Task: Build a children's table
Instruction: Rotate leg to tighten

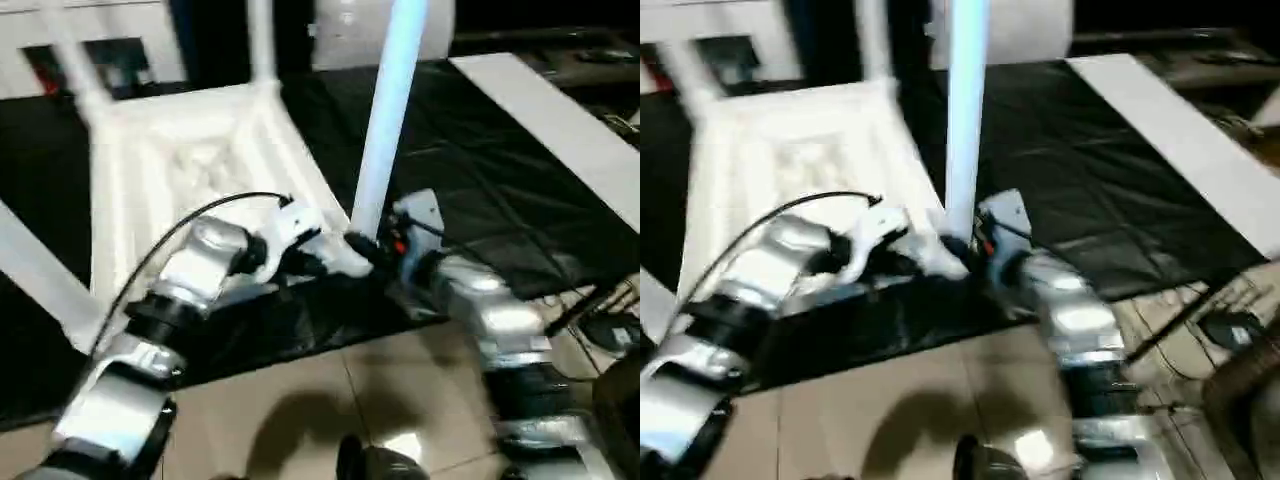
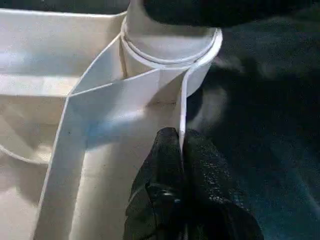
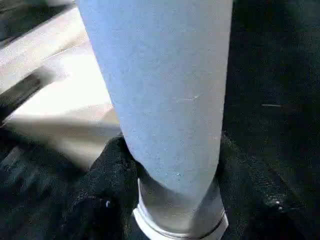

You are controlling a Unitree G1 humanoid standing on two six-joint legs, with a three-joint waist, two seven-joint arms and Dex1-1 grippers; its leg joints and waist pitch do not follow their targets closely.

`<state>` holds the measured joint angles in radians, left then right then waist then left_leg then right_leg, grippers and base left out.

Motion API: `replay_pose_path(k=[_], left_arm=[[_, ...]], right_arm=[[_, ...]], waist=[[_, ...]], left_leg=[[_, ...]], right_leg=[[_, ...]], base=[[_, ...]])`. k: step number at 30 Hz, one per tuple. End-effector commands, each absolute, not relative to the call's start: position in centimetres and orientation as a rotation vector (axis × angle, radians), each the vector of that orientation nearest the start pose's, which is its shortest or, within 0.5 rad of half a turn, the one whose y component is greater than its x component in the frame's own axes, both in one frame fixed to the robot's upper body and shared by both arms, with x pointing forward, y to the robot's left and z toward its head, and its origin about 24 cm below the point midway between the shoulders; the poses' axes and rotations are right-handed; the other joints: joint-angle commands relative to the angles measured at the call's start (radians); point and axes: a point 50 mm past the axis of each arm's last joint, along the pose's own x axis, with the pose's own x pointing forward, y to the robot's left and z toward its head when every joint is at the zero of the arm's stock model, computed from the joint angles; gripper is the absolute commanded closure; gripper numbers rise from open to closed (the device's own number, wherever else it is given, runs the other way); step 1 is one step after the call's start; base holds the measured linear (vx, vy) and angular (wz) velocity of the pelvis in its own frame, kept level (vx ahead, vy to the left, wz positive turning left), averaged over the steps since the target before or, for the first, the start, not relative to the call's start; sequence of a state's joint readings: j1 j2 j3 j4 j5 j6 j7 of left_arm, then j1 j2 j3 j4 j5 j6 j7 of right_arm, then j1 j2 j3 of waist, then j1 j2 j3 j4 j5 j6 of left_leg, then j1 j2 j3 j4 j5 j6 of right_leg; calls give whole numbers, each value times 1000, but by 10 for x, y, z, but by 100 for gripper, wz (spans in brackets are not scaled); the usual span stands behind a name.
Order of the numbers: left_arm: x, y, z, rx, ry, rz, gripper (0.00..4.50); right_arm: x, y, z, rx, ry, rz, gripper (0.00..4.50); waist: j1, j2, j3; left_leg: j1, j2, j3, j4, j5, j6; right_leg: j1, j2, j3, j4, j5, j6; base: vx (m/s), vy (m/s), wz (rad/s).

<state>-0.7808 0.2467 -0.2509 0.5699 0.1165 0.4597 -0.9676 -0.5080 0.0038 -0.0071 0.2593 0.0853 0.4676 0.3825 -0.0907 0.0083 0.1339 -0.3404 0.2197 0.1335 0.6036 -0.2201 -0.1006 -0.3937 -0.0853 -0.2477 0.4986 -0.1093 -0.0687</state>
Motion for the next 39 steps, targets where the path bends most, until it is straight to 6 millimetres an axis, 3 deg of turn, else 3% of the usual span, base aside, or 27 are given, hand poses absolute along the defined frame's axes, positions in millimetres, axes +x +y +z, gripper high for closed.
replay_pose_path(k=[1, 3, 4, 5, 6, 7, 11, 12, 14, 15, 16, 18, 20, 21, 23, 25, 29, 32, 33, 34, 35, 36, 37, 38, 39], left_arm=[[355, 65, 109, 396, 384, -1101, 450], [355, 62, 110, 409, 367, -1083, 450], [355, 62, 109, 417, 367, -1084, 450], [355, 63, 109, 428, 367, -1087, 450], [353, 65, 108, 451, 358, -1107, 450], [353, 65, 107, 457, 353, -1114, 450], [352, 74, 104, 492, 357, -1144, 450], [353, 77, 104, 504, 356, -1147, 450], [353, 80, 103, 526, 344, -1159, 450], [355, 86, 102, 539, 344, -1156, 450], [356, 90, 102, 550, 334, -1158, 450], [358, 94, 101, 561, 313, -1152, 450], [358, 96, 101, 550, 290, -1148, 450], [358, 98, 102, 519, 264, -1150, 450], [357, 99, 104, 476, 238, -1152, 407], [355, 100, 106, 435, 211, -1154, 394], [350, 100, 109, 362, 165, -1172, 359], [347, 103, 109, 308, 143, -1113, 330], [344, 108, 107, 305, 138, -1075, 315], [344, 109, 107, 304, 138, -1070, 312], [340, 115, 106, 280, 133, -1027, 312], [339, 117, 105, 268, 131, -1010, 305], [334, 120, 105, 247, 130, -994, 292], [328, 123, 104, 217, 128, -981, 279], [324, 125, 103, 198, 127, -975, 270]], right_arm=[[326, -47, 70, 139, 319, 581, 217], [331, -41, 69, 177, 310, 461, 182], [332, -41, 70, 181, 300, 448, 182], [333, -41, 72, 179, 283, 431, 176], [335, -44, 77, 135, 233, 435, 153], [336, -45, 78, 128, 218, 441, 153], [334, -60, 80, 39, 179, 454, 119], [332, -66, 80, 23, 169, 451, 107], [330, -75, 79, 21, 150, 442, 99], [325, -87, 80, 14, 120, 448, 89], [319, -97, 81, 24, 101, 452, 63], [312, -109, 83, 37, 71, 460, 58], [305, -116, 86, 56, 50, 466, 44], [297, -122, 89, 56, 33, 498, 32], [290, -125, 93, 34, 24, 538, 12], [284, -125, 95, 35, 27, 575, 5], [274, -123, 104, 61, -8, 687, 0], [267, -118, 114, 122, -40, 776, 0], [266, -116, 119, 150, -53, 811, 0], [266, -115, 119, 153, -54, 816, 0], [263, -112, 123, 169, -62, 867, 0], [263, -111, 124, 171, -64, 886, 0], [263, -109, 126, 171, -62, 899, 0], [267, -108, 126, 165, -61, 893, 0], [269, -107, 127, 160, -60, 887, 0]], waist=[[-7, 16, -75], [-21, 20, -70], [-24, 18, -69], [-26, 17, -71], [-25, 29, -74], [-27, 20, -76], [-10, 13, -90], [-2, 9, -93], [2, 11, -98], [14, 8, -102], [20, 7, -104], [46, 5, -101], [53, 5, -99], [59, 7, -92], [65, 6, -92], [67, 4, -94], [77, 1, -93], [77, -7, -96], [74, -18, -92], [74, -14, -94], [74, -19, -92], [74, -16, -90], [72, -22, -86], [71, -25, -87], [69, -19, -85]], left_leg=[[-3, 13, -12, -59, -278, 64], [-13, 35, -26, -72, -306, 66], [-12, 32, -24, -72, -315, 66], [-8, 19, -19, -68, -296, 63], [-7, 13, -18, -66, -279, 61], [-15, 8, -15, -66, -236, 68], [-29, -1, -13, -60, -88, 115], [-31, 0, -11, -58, -59, 132], [-35, 1, -12, -57, -25, 150], [-39, 2, -11, -53, 25, 174], [-39, 1, -10, -51, 38, 183], [-33, 4, -7, -54, 32, 197], [-29, 6, -6, -56, 5, 186], [-26, 5, -3, -59, -51, 155], [-23, 3, -1, -61, -95, 130], [-25, 1, 0, -61, -102, 118], [-24, 5, 1, -62, -97, 128], [-26, 8, 1, -63, -82, 131], [-27, 10, 1, -65, -77, 138], [-29, 9, 0, -64, -75, 138], [-28, 9, 2, -65, -75, 138], [-27, 9, 2, -66, -79, 137], [-25, 8, 4, -66, -88, 132], [-25, 10, 3, -67, -92, 127], [-21, 12, 4, -67, -101, 113]], right_leg=[[78, -75, 36, -100, -589, 115], [74, -83, 50, -72, -525, 76], [72, -85, 53, -72, -526, 72], [69, -90, 56, -75, -522, 59], [69, -92, 55, -74, -514, 47], [72, -90, 59, -71, -479, 29], [73, -82, 83, -37, -351, -38], [73, -80, 90, -30, -324, -50], [78, -79, 93, -21, -283, -55], [76, -79, 98, -9, -225, -68], [78, -77, 98, -7, -211, -67], [73, -75, 98, -12, -227, -53], [71, -76, 97, -19, -274, -44], [69, -74, 93, -33, -358, -22], [69, -74, 90, -43, -418, 6], [68, -74, 90, -45, -428, 24], [66, -77, 94, -43, -414, 16], [67, -75, 93, -38, -399, 20], [62, -74, 94, -40, -397, 25], [67, -76, 94, -34, -392, 25], [63, -76, 95, -36, -405, 33], [63, -77, 95, -38, -415, 36], [57, -75, 94, -45, -438, 50], [59, -77, 94, -41, -441, 50], [53, -79, 94, -46, -467, 51]], base=[[0, 0, 0], [0, 0, 0], [0, 0, 0], [0, 0, 0], [0, 0, 0], [0, 0, 0], [13, -6, 3], [0, 0, 0], [0, 0, 0], [0, 0, 0], [0, 0, 0], [0, 0, 0], [0, 0, 0], [0, 0, 0], [0, 0, 0], [0, 0, 0], [0, 0, 0], [0, 0, 0], [0, 0, 0], [0, 0, 0], [0, 0, 0], [0, 0, 0], [0, 0, 0], [0, 0, 0], [0, 0, 0]])
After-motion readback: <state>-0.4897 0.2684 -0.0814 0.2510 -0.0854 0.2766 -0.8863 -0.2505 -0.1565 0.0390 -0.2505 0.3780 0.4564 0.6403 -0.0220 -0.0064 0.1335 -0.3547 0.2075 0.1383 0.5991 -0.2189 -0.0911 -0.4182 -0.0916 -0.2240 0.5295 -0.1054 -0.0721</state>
